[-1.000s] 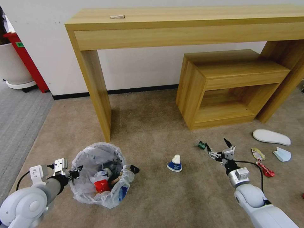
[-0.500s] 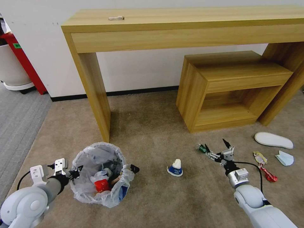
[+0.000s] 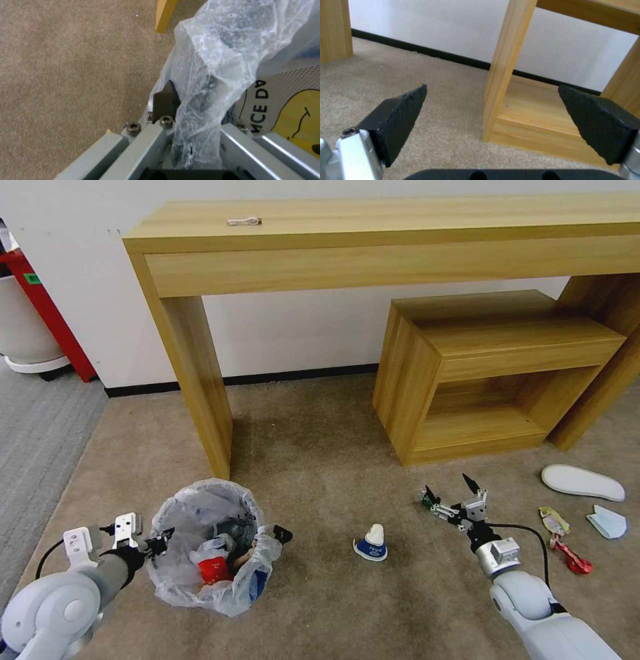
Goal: Pick up the trash bin and place the garbage on the floor into it.
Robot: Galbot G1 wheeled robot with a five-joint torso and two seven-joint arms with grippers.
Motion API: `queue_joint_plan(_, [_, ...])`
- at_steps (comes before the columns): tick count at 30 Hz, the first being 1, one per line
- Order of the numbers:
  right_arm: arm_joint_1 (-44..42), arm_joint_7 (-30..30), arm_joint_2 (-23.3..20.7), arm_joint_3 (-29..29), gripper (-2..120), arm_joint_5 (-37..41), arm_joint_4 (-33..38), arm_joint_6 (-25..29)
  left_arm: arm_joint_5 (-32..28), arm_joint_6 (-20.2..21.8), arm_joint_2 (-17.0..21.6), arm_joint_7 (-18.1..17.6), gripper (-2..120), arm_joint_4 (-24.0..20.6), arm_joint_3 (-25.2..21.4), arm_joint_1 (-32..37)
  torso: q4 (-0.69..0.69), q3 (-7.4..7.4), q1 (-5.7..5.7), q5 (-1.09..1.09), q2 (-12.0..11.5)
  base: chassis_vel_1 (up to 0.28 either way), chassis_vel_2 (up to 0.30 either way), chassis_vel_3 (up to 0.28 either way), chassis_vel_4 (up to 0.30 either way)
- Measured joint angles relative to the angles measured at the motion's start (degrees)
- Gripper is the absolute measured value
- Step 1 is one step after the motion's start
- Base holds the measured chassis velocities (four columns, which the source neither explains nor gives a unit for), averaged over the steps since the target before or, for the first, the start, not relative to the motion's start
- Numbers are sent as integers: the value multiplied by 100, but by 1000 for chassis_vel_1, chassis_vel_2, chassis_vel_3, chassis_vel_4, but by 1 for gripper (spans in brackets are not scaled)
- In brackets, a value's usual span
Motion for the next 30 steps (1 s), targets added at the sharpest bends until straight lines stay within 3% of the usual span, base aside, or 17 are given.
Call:
queue_joint_plan(13, [88,-72,-206,-245,100,78,18,-175,-8,0,39,3,0,21,7,-21,0,0,-1,0,0,0,0,0,0])
queue_joint_plan(21, [338,-582,-855,-1239,100,958,-4,-438,-49,-1,123,-11,0,45,42,-37,0,0,-1,0,0,0,0,0,0])
queue_joint_plan(23, [454,-615,-1213,-1697,100,1287,21,-622,-47,-1,137,-9,0,77,51,-51,0,0,-1,0,0,0,0,0,0])
queue_joint_plan(30, [300,-1256,-1619,-1878,100,1519,140,-689,-20,-1,133,-2,0,88,74,-59,-1,0,-1,1,0,0,0,0,0])
